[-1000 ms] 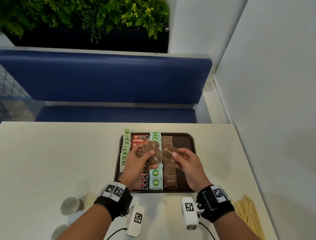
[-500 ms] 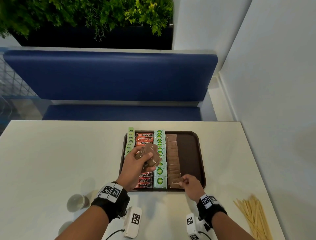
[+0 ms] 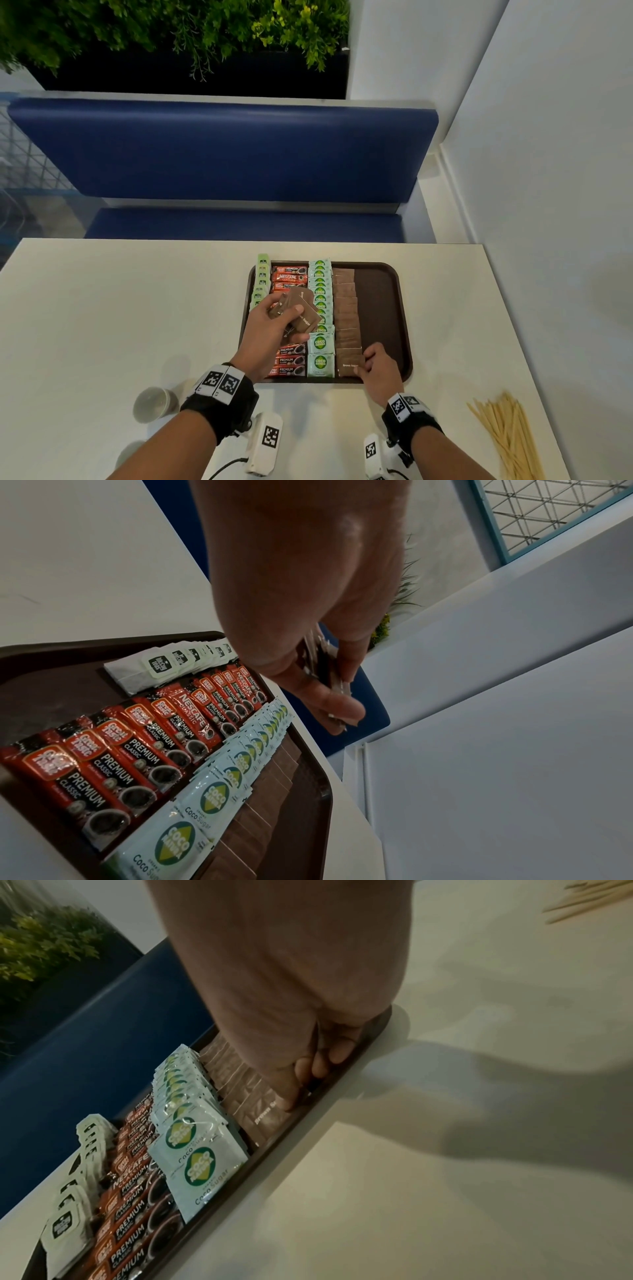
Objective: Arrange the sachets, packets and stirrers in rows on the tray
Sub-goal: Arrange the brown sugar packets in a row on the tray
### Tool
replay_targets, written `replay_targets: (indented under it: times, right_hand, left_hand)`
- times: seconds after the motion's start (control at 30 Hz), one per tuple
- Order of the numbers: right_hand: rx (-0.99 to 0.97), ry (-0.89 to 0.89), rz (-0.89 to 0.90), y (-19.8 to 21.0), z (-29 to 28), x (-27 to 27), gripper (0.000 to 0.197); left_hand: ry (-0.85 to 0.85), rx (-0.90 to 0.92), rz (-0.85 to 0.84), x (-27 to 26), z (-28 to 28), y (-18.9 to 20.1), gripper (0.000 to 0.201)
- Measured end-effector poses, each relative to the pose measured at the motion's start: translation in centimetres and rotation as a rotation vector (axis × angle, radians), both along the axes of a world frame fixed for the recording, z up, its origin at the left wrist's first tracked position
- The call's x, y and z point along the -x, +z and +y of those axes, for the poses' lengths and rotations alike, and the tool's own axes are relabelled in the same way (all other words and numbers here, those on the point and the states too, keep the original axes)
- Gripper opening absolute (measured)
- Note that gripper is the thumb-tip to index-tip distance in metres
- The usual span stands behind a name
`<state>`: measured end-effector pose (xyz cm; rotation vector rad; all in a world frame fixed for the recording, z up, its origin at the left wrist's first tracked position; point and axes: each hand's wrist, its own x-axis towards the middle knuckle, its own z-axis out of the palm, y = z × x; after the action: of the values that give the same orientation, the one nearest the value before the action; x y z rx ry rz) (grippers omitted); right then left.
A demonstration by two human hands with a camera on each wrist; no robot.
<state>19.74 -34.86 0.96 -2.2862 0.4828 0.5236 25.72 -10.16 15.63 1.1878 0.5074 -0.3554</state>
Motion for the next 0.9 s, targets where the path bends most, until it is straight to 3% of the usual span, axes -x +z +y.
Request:
replay_targets:
  times: [0.6, 0.67, 0.77, 0.83, 0.9]
  right_hand:
    - [0.002, -0.003, 0.086, 0.2, 0.0, -0.6, 0.051]
    - [0.05, 0.013, 0.096, 1.2, -0.4, -1.4, 0.055]
    - [0.159, 0.053, 0.001, 4.5, -0.9, -3.9, 0.04]
    - [0.062, 0.054, -0.093, 8.3, -0.5, -6.3, 0.026]
    - [-0.184, 0.036, -0.201, 12.5, 0.6, -8.5, 0.02]
  left_hand:
    - [0.006, -0.03, -0.002, -0.7, -0.1, 0.1, 0.035]
    - [0.005, -0.035, -0.016, -1.0, -0.1, 0.1, 0.033]
    - [0.007, -0.056, -0.044, -1.4, -0.2, 0.2, 0.029]
    - [0.006, -0.063, -0.062, -1.8, -0.7, 0.4, 0.027]
    - [0.002, -0.075, -0.079, -2.2, -1.2, 0.6, 0.026]
